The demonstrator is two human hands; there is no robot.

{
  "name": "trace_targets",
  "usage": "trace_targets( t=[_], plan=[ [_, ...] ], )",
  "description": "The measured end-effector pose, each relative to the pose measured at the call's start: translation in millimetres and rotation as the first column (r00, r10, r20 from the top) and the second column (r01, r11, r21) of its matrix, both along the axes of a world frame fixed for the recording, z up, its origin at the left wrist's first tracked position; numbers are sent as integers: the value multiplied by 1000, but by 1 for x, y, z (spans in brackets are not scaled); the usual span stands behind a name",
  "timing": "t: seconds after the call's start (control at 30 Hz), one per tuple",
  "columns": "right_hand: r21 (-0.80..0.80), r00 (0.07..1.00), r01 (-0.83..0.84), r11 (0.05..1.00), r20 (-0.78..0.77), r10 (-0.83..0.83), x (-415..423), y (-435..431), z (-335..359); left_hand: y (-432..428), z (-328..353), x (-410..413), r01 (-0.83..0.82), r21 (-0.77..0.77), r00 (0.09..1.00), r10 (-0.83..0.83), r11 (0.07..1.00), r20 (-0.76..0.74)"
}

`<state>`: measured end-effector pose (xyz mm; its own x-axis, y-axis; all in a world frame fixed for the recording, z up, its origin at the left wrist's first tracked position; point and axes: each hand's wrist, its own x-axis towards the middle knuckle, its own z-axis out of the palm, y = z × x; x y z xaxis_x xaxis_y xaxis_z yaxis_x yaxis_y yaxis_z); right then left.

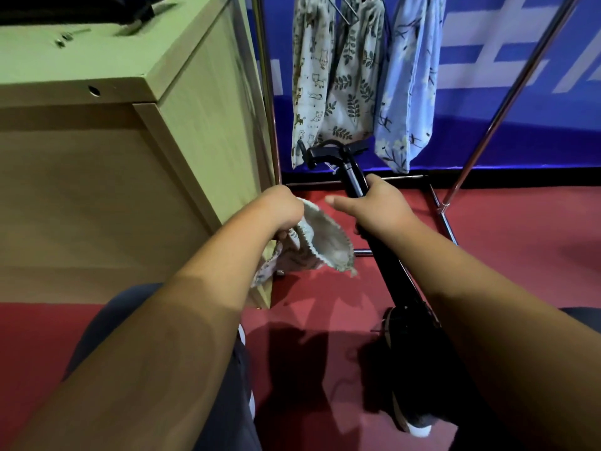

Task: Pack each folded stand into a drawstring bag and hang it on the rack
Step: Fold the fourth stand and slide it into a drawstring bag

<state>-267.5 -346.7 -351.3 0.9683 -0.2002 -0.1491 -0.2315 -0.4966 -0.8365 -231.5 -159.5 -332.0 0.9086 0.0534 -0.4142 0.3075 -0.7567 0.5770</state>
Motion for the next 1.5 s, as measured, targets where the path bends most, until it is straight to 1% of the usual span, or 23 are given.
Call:
trace_targets(
  t=[0.07,0.1,0.13,0.2,0.33,0.43,0.5,0.57,0.63,0.73,0.83,0.87,1.0,1.1,1.27,1.37,1.43,1.5],
  plan=[
    [215,1000,-10,976,-5,12,-5,2,7,6,-1,0,-35,-20,999,35,999,-20],
    [299,999,-10,954,-29,20,-7,4,10,9,-2,2,-55,-29,998,54,998,-25],
    [359,998,-7,933,-60,30,-8,4,12,10,-1,2,-64,-44,998,62,997,-29],
    [411,992,-6,912,-111,56,-8,4,15,15,1,0,-82,-70,996,80,994,-43],
    [409,980,-27,912,-170,106,-9,2,17,24,-5,2,-133,-114,988,122,985,-96],
    [406,976,-56,912,-169,135,-11,1,15,27,-10,1,-216,-188,967,183,958,-178],
    [402,972,-82,912,-170,162,-12,1,15,29,-13,4,-251,-198,949,201,947,-243],
    [411,966,-102,906,-178,189,-14,0,16,30,-17,8,-285,-229,941,225,931,-254],
    [416,964,-102,904,-183,193,-16,-1,16,29,-17,10,-345,-253,917,268,904,-294],
    [420,968,-79,904,-185,171,-18,-3,15,33,-26,19,-393,-214,891,313,894,-330],
    [432,971,-60,900,-182,152,-18,-5,14,40,-35,25,-484,-284,845,356,828,-400],
    [434,972,-62,899,-179,154,-18,-6,14,41,-34,23,-488,-302,843,352,819,-407],
    [440,967,-71,895,-191,171,-18,-9,12,41,-32,25,-486,-293,840,346,824,-418],
    [442,961,-64,895,-214,175,-20,-9,9,41,-20,18,-463,-358,852,295,811,-433],
    [358,943,-80,931,-276,187,-21,-9,4,44,-21,21,-508,-439,853,361,742,-376],
    [296,935,-98,950,-299,190,-20,-11,3,44,-21,23,-503,-457,863,401,734,-306],
    [217,932,-133,967,-304,196,-21,-12,3,47,-21,25,-448,-430,894,408,784,-187],
    [161,925,-176,971,-311,219,-21,-14,2,48,-24,26,-341,-366,934,357,866,-26]
  ],
)
